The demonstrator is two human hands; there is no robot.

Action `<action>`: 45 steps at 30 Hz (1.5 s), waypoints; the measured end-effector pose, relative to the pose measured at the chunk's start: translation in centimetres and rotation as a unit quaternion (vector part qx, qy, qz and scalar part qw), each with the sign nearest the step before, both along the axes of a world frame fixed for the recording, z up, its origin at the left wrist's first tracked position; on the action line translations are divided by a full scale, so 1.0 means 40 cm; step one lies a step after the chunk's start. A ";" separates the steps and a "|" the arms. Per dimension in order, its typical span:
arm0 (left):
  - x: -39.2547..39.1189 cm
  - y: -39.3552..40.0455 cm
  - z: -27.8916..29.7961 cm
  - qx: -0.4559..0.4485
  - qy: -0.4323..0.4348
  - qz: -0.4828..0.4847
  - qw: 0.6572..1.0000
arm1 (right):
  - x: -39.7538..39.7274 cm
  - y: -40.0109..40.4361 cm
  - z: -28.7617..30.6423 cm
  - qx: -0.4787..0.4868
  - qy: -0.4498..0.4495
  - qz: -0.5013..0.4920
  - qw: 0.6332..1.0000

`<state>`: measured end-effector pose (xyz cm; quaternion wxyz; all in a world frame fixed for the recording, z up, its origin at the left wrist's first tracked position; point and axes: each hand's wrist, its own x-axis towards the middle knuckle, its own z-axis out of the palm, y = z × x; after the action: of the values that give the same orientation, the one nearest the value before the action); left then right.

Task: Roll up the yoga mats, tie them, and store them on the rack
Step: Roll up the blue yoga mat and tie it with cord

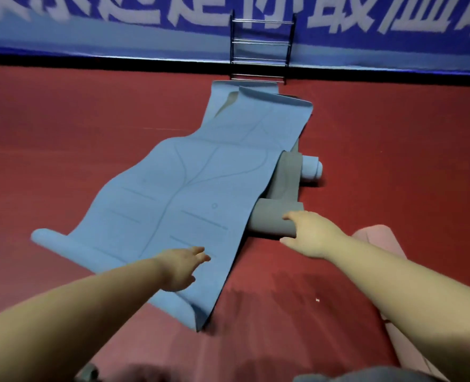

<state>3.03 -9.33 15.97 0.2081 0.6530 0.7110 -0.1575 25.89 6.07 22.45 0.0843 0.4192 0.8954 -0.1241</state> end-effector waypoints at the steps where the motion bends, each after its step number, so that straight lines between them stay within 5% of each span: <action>1: -0.058 -0.019 0.022 -0.004 0.021 0.002 1.000 | -0.037 -0.017 0.018 0.011 -0.016 0.033 0.999; 7: -0.334 -0.106 0.037 -0.019 0.072 0.037 0.997 | -0.259 -0.099 -0.032 -0.011 -0.059 0.116 0.991; 13: -0.466 -0.188 -0.156 -0.041 0.025 0.066 0.997 | -0.454 -0.205 -0.271 -0.102 -0.087 0.154 0.979; 22: -0.549 -0.238 -0.395 -0.011 0.076 0.114 0.990 | -0.606 -0.374 -0.524 -0.198 -0.076 0.083 0.974; 25: -0.540 -0.231 -0.415 0.014 0.143 0.057 0.988 | -0.598 -0.377 -0.545 -0.196 -0.082 0.080 0.974; 32: -0.526 -0.206 -0.284 0.030 0.152 0.003 0.988 | -0.521 -0.377 -0.472 -0.209 -0.038 0.063 0.975; 39: -0.426 -0.087 -0.027 0.129 0.184 -0.052 0.973 | -0.401 -0.249 -0.280 -0.020 0.010 0.087 0.996; 42: -0.360 -0.051 0.061 0.224 0.158 -0.014 0.962 | -0.338 -0.162 -0.156 0.089 0.018 0.109 0.990; 45: -0.287 -0.034 0.111 0.402 0.111 -0.009 0.909 | -0.273 -0.099 -0.030 0.184 0.001 0.129 0.975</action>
<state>-8.44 -10.69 20.39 -0.1537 0.6657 0.7270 0.0683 14.99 2.11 21.26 0.0204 0.3087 0.9494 0.0539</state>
